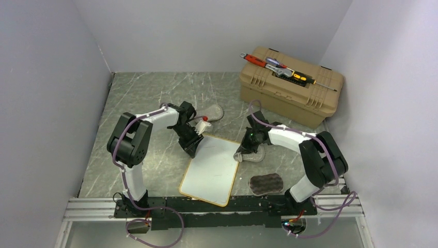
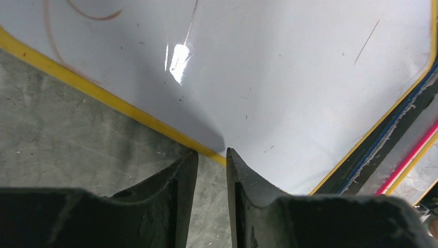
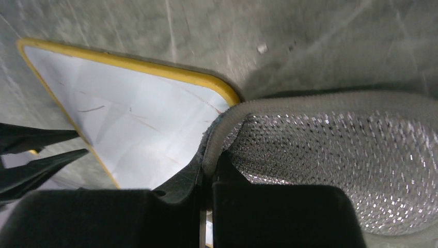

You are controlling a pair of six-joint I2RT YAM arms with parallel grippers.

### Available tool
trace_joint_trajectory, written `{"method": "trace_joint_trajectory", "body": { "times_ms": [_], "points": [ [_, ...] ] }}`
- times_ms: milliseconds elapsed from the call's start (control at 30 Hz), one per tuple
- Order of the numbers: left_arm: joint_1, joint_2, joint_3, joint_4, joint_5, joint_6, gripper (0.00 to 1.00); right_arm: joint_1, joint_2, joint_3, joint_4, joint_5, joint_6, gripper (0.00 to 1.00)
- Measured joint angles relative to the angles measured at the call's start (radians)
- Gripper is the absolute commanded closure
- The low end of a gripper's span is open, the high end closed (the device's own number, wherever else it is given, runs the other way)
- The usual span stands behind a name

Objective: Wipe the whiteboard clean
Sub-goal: Erase the whiteboard at the center of the board.

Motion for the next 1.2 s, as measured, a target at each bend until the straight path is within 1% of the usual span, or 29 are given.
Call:
{"method": "trace_joint_trajectory", "body": {
  "times_ms": [100,233,467,600,733,833,967,1100,1200],
  "points": [
    [-0.018,0.000,0.006,-0.002,-0.031,0.000,0.68,-0.028,0.028,0.034,0.000,-0.039,-0.019,1.00],
    [-0.030,-0.001,0.004,0.003,-0.044,0.000,0.69,-0.035,0.018,0.098,-0.014,-0.069,-0.056,1.00],
    [-0.033,-0.009,-0.002,0.008,-0.044,-0.001,0.64,-0.030,0.019,0.101,0.015,-0.158,-0.069,1.00],
    [-0.039,-0.019,-0.012,0.015,-0.045,-0.004,0.63,-0.011,0.070,0.096,0.053,-0.169,-0.065,1.00],
    [-0.054,-0.021,-0.013,0.019,-0.062,-0.009,0.65,0.014,0.154,0.084,0.122,-0.168,-0.042,1.00],
    [-0.070,-0.024,-0.013,0.021,-0.089,-0.010,0.65,0.017,0.157,0.068,0.163,-0.173,-0.010,1.00],
    [-0.079,-0.024,-0.013,0.022,-0.109,-0.010,0.66,0.036,0.156,0.028,0.262,-0.176,0.047,1.00],
    [-0.081,-0.021,-0.013,0.020,-0.114,-0.010,0.68,0.091,0.164,-0.003,0.378,-0.149,0.117,1.00],
    [-0.081,-0.021,-0.013,0.021,-0.114,-0.010,0.69,0.153,0.215,0.017,0.448,-0.133,0.165,1.00]
  ]
}}
